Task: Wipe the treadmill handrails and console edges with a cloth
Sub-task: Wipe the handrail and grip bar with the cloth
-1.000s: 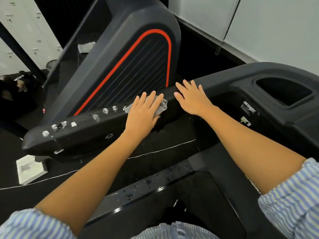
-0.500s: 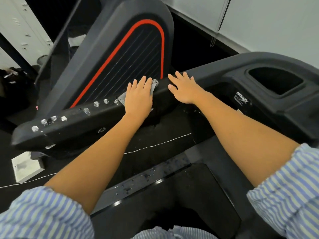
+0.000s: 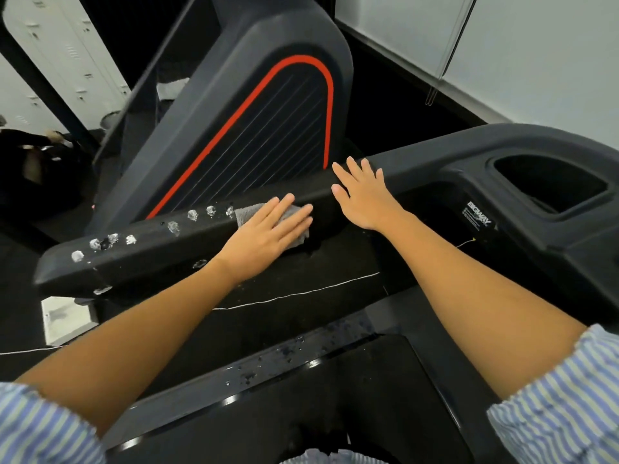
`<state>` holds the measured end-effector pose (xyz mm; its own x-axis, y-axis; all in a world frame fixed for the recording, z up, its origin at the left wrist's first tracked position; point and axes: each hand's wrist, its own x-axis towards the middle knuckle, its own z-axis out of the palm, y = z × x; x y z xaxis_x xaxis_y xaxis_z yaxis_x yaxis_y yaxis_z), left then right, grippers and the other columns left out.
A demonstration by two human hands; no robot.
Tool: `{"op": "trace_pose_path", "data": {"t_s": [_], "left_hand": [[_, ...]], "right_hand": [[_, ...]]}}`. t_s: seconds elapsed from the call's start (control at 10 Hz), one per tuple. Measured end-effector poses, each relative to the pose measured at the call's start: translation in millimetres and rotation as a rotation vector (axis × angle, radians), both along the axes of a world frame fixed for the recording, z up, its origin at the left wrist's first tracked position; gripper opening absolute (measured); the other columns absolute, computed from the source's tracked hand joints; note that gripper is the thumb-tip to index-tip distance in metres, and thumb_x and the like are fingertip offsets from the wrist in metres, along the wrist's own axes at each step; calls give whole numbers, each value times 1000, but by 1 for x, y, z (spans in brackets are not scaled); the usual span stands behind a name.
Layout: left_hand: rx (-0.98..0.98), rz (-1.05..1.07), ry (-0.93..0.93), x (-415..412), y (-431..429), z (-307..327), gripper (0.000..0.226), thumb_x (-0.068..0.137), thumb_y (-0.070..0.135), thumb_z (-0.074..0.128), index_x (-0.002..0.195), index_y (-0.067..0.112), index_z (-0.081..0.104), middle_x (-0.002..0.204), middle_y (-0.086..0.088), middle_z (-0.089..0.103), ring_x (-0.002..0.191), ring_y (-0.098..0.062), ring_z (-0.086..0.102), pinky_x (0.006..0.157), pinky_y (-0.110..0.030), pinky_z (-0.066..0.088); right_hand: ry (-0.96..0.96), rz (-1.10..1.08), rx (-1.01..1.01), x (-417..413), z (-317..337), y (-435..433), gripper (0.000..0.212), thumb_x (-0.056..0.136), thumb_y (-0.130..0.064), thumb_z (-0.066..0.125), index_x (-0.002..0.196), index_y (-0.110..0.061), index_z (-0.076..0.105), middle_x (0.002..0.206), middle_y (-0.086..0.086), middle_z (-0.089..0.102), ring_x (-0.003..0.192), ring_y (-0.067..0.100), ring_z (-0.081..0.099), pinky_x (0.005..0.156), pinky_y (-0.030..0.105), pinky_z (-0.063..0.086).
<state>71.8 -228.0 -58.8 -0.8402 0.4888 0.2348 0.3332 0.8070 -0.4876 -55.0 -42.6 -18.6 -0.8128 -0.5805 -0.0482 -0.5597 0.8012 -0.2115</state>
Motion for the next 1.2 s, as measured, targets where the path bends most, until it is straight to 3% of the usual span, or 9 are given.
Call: {"op": "trace_pose_path", "data": {"t_s": [0.2,0.3,0.5,0.8,1.0,1.1,1.2], "left_hand": [[-194,-89,-55,-10,7,-5,66,81,14,63,141,11,35,152,-7,17,137,-34,11,112,-45,9],[-208,-79,-30,-11,9,-7,65,80,16,65,139,12,39,152,-6,18,137,-33,10,112,-45,10],[-239,-63,-93,14,-25,-15,66,73,10,71,135,9,45,153,-9,12,139,-35,9,114,-45,-4],[-199,-49,-17,3,-13,-14,68,81,10,63,141,8,33,153,-10,8,141,-36,-2,115,-46,-4],[-119,-26,26,0,5,-12,70,74,10,70,138,13,40,151,-7,15,137,-33,13,112,-45,13],[-148,-63,-1,2,0,-14,68,74,8,70,136,13,43,152,-8,12,138,-34,9,113,-46,10],[-183,-166,-54,6,-15,-15,51,75,7,68,125,7,56,149,-10,27,138,-34,15,117,-45,4]], "right_hand": [[9,-7,-34,0,-6,0,51,102,-34,21,150,-20,9,159,9,2,145,29,-5,116,45,-3],[22,-9,-38,0,-6,0,51,102,-35,21,150,-20,9,159,9,3,145,29,-4,116,44,-3],[32,-9,-29,-1,-8,0,52,102,-36,21,150,-21,9,159,8,3,145,29,-3,116,44,-3],[69,-23,-35,1,-11,-3,51,102,-34,21,150,-19,10,158,10,5,145,30,-2,116,45,-3],[101,-28,-29,3,-13,-4,51,102,-34,21,150,-19,11,158,11,6,145,31,-1,116,45,-2],[101,-29,-29,2,-13,-3,52,102,-34,22,150,-19,10,158,11,6,145,31,-1,116,45,-2],[82,-26,-38,2,-12,-2,52,102,-35,21,150,-19,9,158,10,4,145,30,-3,116,44,-3]]}}
